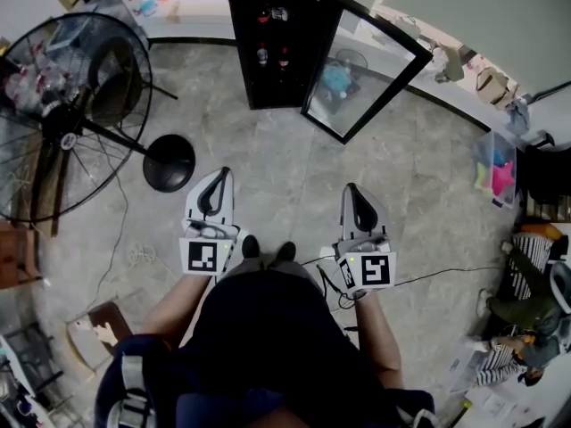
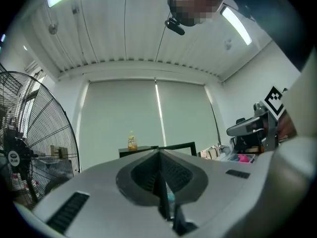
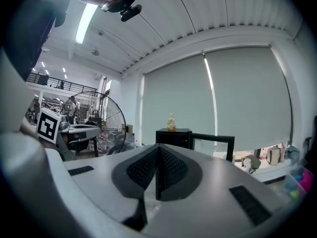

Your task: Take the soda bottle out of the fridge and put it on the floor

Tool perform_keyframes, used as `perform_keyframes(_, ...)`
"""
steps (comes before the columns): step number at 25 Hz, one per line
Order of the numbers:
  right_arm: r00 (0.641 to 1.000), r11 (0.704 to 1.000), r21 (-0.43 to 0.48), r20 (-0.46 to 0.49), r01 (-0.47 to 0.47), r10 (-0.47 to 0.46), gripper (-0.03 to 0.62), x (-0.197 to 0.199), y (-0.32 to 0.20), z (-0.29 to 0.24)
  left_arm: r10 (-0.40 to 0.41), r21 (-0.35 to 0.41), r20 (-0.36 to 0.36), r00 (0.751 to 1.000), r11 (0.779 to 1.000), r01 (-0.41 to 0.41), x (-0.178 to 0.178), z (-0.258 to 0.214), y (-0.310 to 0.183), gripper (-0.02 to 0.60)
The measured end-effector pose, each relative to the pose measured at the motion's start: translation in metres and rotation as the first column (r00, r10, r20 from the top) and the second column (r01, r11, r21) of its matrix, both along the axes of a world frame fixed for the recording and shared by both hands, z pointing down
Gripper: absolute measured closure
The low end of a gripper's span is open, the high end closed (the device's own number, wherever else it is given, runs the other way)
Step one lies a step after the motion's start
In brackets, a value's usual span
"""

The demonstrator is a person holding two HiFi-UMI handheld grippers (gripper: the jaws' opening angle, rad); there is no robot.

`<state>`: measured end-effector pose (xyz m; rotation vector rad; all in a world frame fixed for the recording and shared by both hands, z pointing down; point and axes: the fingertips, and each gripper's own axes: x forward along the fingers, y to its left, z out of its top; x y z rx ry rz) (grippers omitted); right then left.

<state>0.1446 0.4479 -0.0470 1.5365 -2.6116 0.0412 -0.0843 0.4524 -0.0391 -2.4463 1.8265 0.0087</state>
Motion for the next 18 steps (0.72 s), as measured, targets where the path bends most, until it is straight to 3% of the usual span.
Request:
perform_keyframes(6, 0.999, 0.999, -0.020, 0.007, 0.044, -0.044, 0.576, 0.019, -0.004, 0.004, 0.018, -0.007, -0.027, 0.999, 1.000, -0.018, 0.031, 0.001, -0.010, 0.543)
perform_keyframes(7, 0.999, 0.998, -0.024, 0.006, 0.053, -0.053, 0.576, 0.020, -0.005, 0.005, 0.028, -0.012, -0.041, 0.999, 1.000, -0.028, 0.035, 0.002, -0.012, 0.485)
perform_keyframes(8, 0.998, 0.998, -0.027, 0.006, 0.061, -0.061, 0.576, 0.021, -0.005, 0.006, 0.038, -0.017, -0.052, 0.998, 0.999, -0.039, 0.040, 0.003, -0.013, 0.386)
perform_keyframes(9, 0.998, 0.997, -0.028, 0.005, 0.066, -0.066, 0.576, 0.023, -0.006, 0.007, 0.043, -0.022, -0.056, 0.998, 0.999, -0.044, 0.043, 0.004, -0.015, 0.361)
perform_keyframes(13, 0.997, 0.996, -0.023, 0.010, 0.082, -0.082, 0.576, 0.027, -0.011, 0.007, 0.032, -0.022, -0.044, 0.999, 0.999, -0.033, 0.049, 0.006, -0.022, 0.298)
perform_keyframes(18, 0.995, 0.995, -0.028, 0.020, 0.095, -0.094, 0.576, 0.035, -0.018, 0.010, 0.035, -0.024, -0.034, 0.999, 0.999, -0.035, 0.058, 0.007, -0.032, 0.290)
